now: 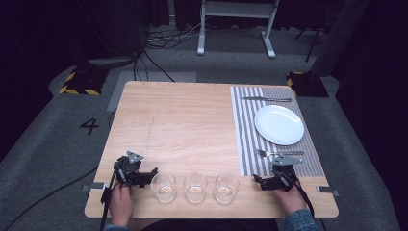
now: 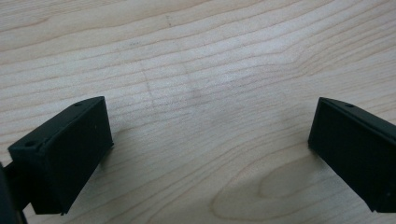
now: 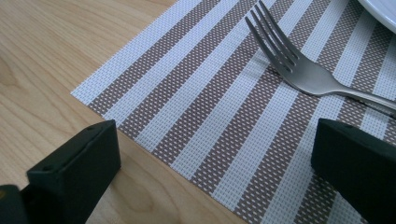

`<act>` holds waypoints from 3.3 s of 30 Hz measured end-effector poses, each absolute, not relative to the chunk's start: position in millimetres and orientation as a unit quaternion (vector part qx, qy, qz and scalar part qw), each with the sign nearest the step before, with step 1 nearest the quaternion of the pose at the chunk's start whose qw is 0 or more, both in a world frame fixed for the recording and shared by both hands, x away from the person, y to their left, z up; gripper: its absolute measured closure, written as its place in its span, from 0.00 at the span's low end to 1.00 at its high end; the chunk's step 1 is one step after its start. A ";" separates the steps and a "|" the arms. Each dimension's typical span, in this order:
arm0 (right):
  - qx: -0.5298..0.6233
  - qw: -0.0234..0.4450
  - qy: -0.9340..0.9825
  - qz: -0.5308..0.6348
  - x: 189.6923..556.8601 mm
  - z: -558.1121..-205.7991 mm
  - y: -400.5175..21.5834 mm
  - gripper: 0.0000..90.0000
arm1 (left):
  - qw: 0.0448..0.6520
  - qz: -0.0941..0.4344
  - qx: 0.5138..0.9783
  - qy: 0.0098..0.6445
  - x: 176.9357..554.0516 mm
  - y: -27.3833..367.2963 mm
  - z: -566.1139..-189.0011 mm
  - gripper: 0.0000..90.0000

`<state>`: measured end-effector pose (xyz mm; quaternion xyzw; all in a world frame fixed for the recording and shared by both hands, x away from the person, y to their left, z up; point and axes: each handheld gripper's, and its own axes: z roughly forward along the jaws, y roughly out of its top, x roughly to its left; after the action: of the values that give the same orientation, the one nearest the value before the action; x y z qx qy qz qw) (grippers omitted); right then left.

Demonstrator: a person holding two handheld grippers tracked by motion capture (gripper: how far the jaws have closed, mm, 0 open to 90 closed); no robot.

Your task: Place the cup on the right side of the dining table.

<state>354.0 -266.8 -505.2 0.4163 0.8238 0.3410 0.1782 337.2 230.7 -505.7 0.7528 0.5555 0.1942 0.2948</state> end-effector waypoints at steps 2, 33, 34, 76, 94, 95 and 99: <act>0.417 0.180 0.824 0.340 353.8 -504.8 -266.4 0.02 | 0.295 0.194 0.753 0.555 337.2 230.7 -505.7 0.00; 0.308 0.136 0.863 0.377 299.1 -444.8 -234.5 0.17 | 0.295 0.194 0.753 0.555 337.2 230.8 -505.7 0.00; 0.305 0.134 0.863 0.378 297.2 -443.1 -232.5 0.17 | 0.295 0.194 0.753 0.556 337.2 230.7 -505.7 0.00; 0.218 0.057 0.892 0.391 306.7 -466.3 -147.3 0.16 | 0.295 0.194 0.753 0.556 337.2 230.7 -505.7 0.00; 0.220 0.060 0.897 0.378 309.8 -465.4 -143.7 0.22 | 0.295 0.194 0.753 0.555 337.3 230.8 -505.6 0.00; 0.220 0.058 0.899 0.375 310.4 -464.6 -143.7 0.22 | 0.295 0.194 0.753 0.555 337.3 230.8 -505.7 0.00; 0.222 0.059 0.901 0.369 312.8 -461.2 -143.9 0.22 | 0.295 0.194 0.753 0.555 337.3 230.7 -505.7 0.00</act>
<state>312.8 -143.9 -461.2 0.2220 0.9006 0.3691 0.0593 337.3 230.7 -505.7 0.7529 0.5554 0.1944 0.2948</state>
